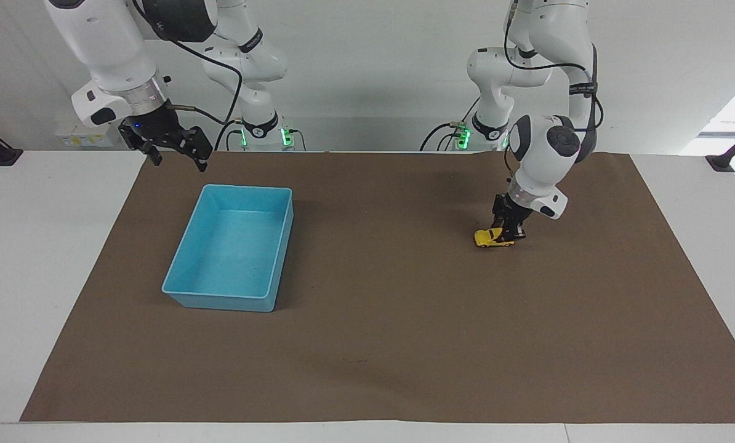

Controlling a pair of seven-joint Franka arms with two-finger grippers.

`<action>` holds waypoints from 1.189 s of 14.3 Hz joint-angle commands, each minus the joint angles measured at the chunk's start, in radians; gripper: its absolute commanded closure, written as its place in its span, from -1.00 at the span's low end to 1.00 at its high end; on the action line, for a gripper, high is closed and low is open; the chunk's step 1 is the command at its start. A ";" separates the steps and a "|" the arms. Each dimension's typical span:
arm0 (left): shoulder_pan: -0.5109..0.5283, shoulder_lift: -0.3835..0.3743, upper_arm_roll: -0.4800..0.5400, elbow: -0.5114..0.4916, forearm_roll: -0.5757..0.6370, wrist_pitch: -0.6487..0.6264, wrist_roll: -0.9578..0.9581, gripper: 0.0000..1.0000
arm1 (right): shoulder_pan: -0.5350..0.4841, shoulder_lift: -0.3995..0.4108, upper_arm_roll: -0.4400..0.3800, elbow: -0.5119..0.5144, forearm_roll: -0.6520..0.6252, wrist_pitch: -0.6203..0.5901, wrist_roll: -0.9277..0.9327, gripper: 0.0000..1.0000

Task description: Wind up and store yellow beetle car

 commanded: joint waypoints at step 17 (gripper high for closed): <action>0.057 0.015 0.006 0.328 0.011 -0.290 -0.027 -1.00 | -0.002 -0.022 -0.006 -0.024 0.023 0.005 -0.020 -1.00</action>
